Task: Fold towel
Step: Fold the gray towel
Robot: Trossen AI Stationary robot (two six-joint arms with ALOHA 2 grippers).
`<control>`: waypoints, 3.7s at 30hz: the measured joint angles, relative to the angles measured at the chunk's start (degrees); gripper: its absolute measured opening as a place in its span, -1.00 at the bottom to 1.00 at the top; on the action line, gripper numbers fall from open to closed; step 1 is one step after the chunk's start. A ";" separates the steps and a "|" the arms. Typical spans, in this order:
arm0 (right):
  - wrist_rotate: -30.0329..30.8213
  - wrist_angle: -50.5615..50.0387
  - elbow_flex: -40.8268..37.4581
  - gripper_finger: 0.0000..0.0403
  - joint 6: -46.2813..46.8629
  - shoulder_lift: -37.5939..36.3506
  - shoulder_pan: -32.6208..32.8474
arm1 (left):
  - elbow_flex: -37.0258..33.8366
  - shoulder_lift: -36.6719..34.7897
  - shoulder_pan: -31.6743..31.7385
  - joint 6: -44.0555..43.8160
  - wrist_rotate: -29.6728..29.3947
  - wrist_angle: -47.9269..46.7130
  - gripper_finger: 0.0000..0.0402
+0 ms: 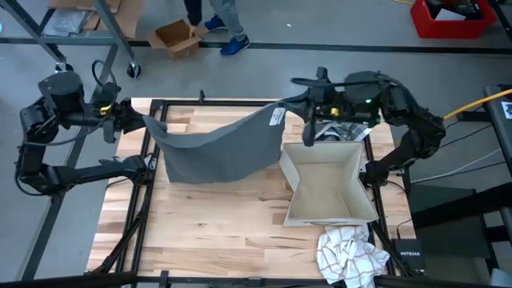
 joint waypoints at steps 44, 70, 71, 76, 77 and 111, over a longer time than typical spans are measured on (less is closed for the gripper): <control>-8.67 -5.39 -0.02 -0.97 -24.19 21.44 -33.84 | -7.43 7.42 0.02 14.42 -57.27 -17.53 -1.00; -18.75 -18.86 -0.13 -0.97 -22.73 25.05 -34.81 | -15.38 11.60 0.02 11.60 -44.60 -25.52 -1.00; -19.00 -20.27 -0.13 -0.97 -22.03 25.05 -34.81 | -15.81 11.58 0.02 11.64 -43.52 -25.47 -1.00; -25.96 -26.43 -0.13 -0.97 -20.23 25.05 -34.31 | -18.61 11.52 -0.02 11.33 -37.41 -25.57 -1.00; -27.34 -27.42 -0.13 -0.97 -20.21 25.05 -33.91 | -19.08 11.54 -0.20 11.25 -36.10 -25.66 -1.00; -22.18 -27.53 -15.12 -0.97 -19.55 25.18 -19.17 | -34.94 11.58 -31.19 -11.96 -23.05 -17.36 -1.00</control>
